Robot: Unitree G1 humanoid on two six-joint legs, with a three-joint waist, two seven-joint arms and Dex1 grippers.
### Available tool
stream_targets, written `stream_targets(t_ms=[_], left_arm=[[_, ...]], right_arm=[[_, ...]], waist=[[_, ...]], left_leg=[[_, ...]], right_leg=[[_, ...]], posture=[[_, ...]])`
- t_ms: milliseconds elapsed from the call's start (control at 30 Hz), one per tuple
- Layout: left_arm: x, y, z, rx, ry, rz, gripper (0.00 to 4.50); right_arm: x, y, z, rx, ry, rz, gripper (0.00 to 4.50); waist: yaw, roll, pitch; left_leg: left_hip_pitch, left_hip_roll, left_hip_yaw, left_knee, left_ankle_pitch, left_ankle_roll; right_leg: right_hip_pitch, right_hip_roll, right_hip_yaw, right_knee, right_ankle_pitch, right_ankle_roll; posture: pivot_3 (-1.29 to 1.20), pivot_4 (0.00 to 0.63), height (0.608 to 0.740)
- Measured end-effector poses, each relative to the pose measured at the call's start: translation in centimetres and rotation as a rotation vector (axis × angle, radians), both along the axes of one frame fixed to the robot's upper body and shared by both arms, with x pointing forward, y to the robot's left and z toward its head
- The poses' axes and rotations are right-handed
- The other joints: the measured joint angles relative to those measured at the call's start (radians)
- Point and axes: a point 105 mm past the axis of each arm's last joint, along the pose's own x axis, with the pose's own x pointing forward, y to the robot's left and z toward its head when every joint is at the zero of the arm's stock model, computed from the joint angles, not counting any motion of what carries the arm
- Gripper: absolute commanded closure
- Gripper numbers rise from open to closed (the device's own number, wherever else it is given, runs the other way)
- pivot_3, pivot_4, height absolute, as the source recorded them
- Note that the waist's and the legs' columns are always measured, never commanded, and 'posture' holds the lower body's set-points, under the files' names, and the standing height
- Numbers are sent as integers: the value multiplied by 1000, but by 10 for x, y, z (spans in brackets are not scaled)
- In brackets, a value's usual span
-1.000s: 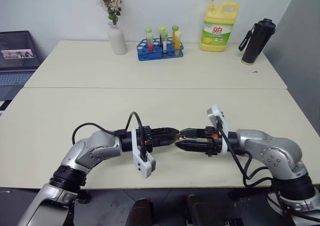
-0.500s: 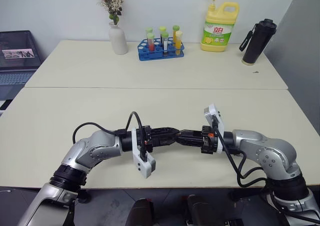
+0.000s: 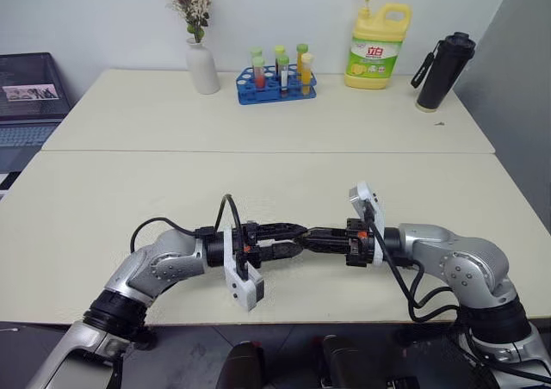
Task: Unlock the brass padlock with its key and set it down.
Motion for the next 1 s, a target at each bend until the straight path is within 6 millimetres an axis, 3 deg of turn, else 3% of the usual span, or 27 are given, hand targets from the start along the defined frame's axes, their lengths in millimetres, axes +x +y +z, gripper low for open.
stream_targets(t_ms=[133, 200, 300, 400, 567, 667, 767, 900, 1000], left_arm=[[-8, 8, 5, -19, 82, 0, 246], [-12, 11, 6, -10, 137, 8, 239], [-16, 10, 14, -38, 218, 17, 811], [-14, 8, 31, -134, 337, 53, 1743], [1, 14, 49, -239, 518, 156, 3353], [20, 22, 55, -289, 676, 226, 4343], [36, 30, 54, -329, 792, 274, 4500], [51, 31, 35, -344, 887, 294, 4500], [52, 22, 20, -319, 935, 278, 4500]], right_arm=[[7, -4, 0, 2, 11, -22, 4348], [13, -8, -1, -1, 16, -44, 4348], [19, -14, -4, -13, 10, -69, 4348], [23, -19, -3, -29, -19, -77, 4348], [27, -25, -4, -58, -70, -82, 4348], [24, -21, -3, -64, -113, -43, 4348], [20, -17, 0, -55, -143, -7, 4348], [19, -13, 9, -39, -188, 19, 4348], [17, -12, 11, -36, -200, 28, 4348]], waist=[[-1, 0, 0], [-1, 0, 0], [0, 0, 0], [0, 0, 0], [-1, 0, 0], [-1, 0, 0], [-1, 0, 0], [0, 0, 1], [0, 0, 1]], left_leg=[[0, 0, 0, 0, 0, 0], [0, 0, 0, 0, 0, 0], [0, 0, 0, 0, 0, 0], [0, 0, 0, 0, 0, 0], [0, 0, 0, 0, 0, 0], [0, 0, -1, 0, 0, 0], [1, 0, 0, 0, 0, 0], [0, 0, 0, 0, 0, 0], [0, 0, 0, 0, 0, 0]], right_leg=[[0, 0, 0, 0, 0, 0], [0, 0, 0, 0, 0, 0], [0, 0, 0, 0, 0, 0], [0, 0, 0, 0, 0, 0], [0, 2, 0, 0, 0, 0], [0, 6, 0, 0, 0, 0], [0, 6, 0, 0, 0, 0], [0, 6, 0, -1, 0, 0], [0, 6, 1, -1, 0, 0]], posture=[[0, 150, 740], [0, 150, 740], [0, 150, 740], [0, 150, 740], [0, 150, 740], [0, 150, 740], [0, 150, 740], [0, 150, 740], [0, 150, 740]])
